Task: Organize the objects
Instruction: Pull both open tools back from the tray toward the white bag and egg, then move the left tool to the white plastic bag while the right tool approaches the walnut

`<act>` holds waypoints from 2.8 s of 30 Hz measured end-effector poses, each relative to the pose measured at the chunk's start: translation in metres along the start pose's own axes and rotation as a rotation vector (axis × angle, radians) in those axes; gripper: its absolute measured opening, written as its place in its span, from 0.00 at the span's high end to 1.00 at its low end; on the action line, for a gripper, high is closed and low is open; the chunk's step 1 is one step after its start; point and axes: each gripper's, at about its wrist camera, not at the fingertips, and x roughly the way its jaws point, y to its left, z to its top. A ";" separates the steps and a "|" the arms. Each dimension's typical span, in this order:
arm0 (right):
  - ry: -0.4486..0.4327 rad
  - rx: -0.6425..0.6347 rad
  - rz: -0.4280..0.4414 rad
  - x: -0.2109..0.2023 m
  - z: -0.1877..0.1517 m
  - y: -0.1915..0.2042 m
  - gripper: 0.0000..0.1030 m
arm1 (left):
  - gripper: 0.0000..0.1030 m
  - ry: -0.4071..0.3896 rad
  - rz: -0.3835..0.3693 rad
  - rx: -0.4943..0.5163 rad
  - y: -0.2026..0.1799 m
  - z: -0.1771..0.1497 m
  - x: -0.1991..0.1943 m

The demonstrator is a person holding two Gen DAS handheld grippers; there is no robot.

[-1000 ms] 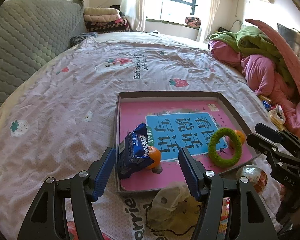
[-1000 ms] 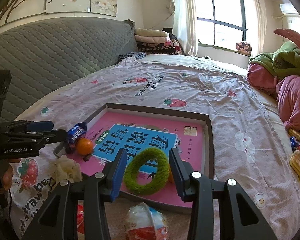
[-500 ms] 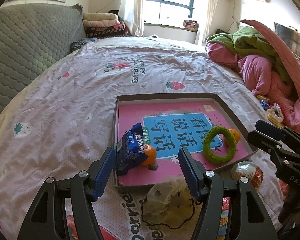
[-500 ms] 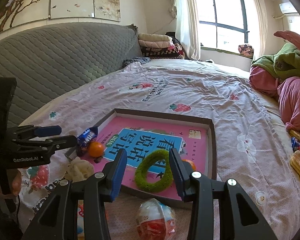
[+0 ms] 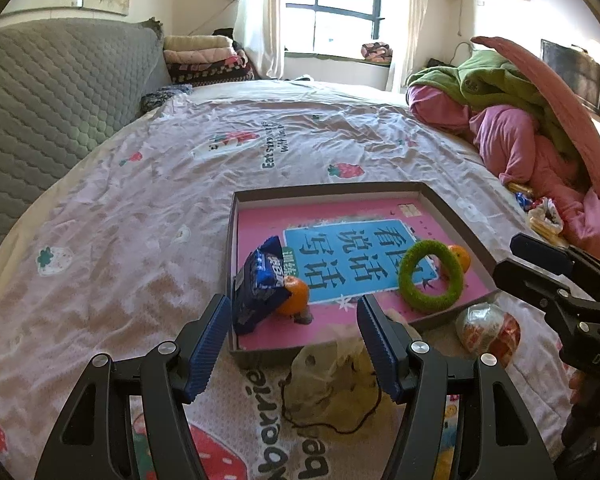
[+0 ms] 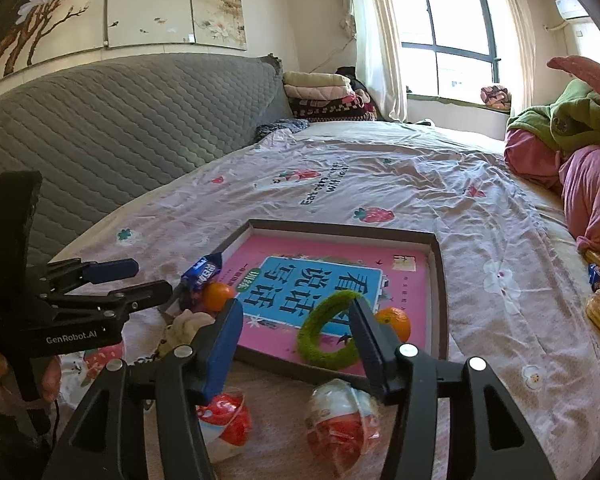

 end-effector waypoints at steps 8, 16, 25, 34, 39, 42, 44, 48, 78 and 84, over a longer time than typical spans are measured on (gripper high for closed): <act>0.004 -0.012 -0.001 -0.008 -0.008 0.009 0.46 | 0.35 0.002 0.006 -0.011 0.002 -0.013 -0.008; 0.007 0.000 0.015 -0.015 -0.018 0.011 0.46 | 0.35 -0.003 0.014 -0.001 -0.002 -0.022 -0.014; 0.017 -0.008 0.026 -0.020 -0.028 0.020 0.46 | 0.35 -0.002 0.016 0.006 -0.005 -0.032 -0.020; 0.036 0.017 0.015 -0.024 -0.037 0.018 0.46 | 0.35 0.012 0.007 -0.004 -0.006 -0.039 -0.023; 0.044 0.009 0.025 -0.026 -0.041 0.024 0.46 | 0.35 0.013 0.008 -0.005 -0.006 -0.042 -0.025; 0.050 0.007 0.031 -0.026 -0.044 0.026 0.46 | 0.35 0.014 0.009 -0.003 -0.007 -0.045 -0.028; 0.057 0.011 0.033 -0.025 -0.046 0.027 0.46 | 0.35 0.015 0.006 -0.002 -0.009 -0.047 -0.029; 0.065 0.013 0.032 -0.025 -0.049 0.028 0.46 | 0.35 0.018 0.006 0.007 -0.013 -0.052 -0.032; 0.134 0.008 0.052 -0.037 -0.072 0.043 0.46 | 0.35 0.113 0.021 0.014 -0.023 -0.085 -0.032; 0.169 0.006 0.056 -0.037 -0.083 0.046 0.46 | 0.35 0.132 0.012 0.006 -0.022 -0.090 -0.031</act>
